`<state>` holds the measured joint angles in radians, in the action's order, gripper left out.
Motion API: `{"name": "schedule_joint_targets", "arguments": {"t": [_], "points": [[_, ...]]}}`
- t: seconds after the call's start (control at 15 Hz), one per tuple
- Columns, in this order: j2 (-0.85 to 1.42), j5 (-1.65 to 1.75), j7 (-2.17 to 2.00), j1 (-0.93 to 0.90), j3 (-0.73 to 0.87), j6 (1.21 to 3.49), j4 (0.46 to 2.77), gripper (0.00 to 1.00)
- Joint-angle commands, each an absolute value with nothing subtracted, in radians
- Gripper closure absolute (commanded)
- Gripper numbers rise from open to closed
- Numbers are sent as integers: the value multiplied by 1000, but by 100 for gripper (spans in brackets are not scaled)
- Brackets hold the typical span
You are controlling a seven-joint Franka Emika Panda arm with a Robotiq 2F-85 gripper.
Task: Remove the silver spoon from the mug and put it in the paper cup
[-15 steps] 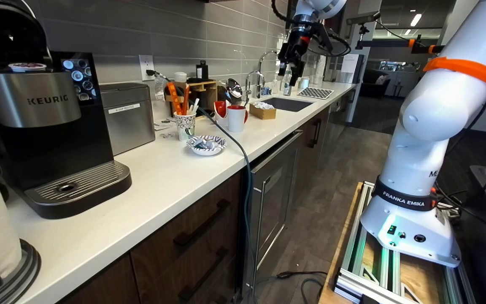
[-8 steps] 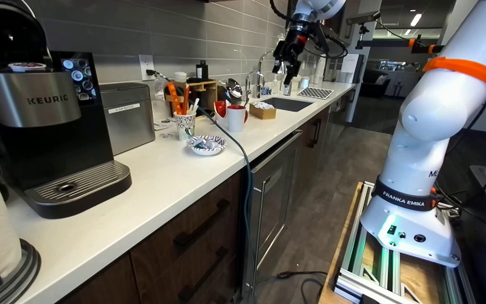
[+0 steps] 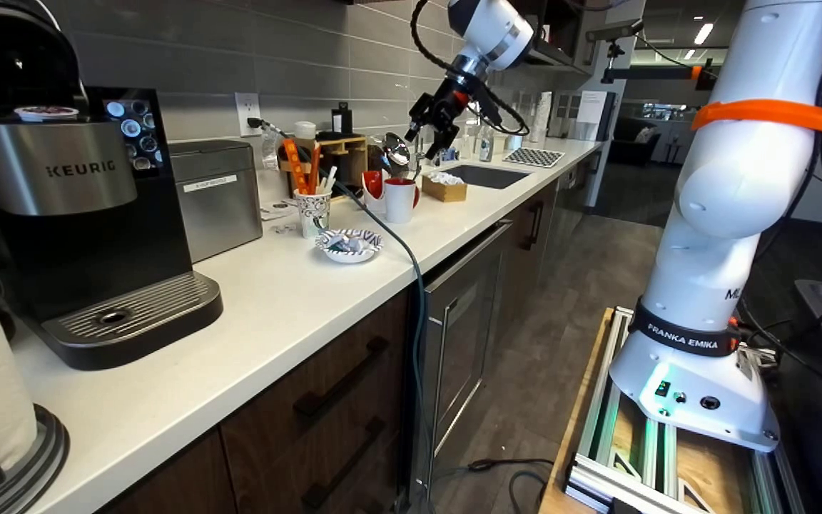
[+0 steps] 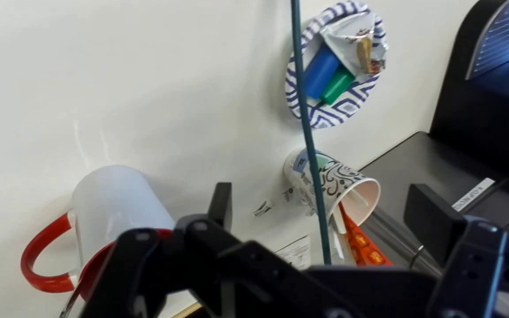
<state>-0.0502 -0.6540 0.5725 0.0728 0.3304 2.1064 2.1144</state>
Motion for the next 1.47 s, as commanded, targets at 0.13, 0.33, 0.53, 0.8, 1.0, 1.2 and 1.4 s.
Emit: {"name": "schedule_joint_targets", "arguments": {"t": [0.13, 0.33, 0.53, 0.8, 1.0, 1.2, 1.4], "points": [[131, -475, 549, 178, 288, 2142, 1923, 0], [185, -417, 549, 246, 287, 2090, 1850, 0], [168, -438, 560, 278, 262, 2081, 1868, 0], [212, -456, 445, 275, 239, 2172, 1847, 0], [240, -436, 337, 272, 223, 2284, 1844, 0], [273, -406, 256, 274, 212, 2302, 1830, 0], [300, -412, 226, 282, 200, 2258, 1811, 12]]}}
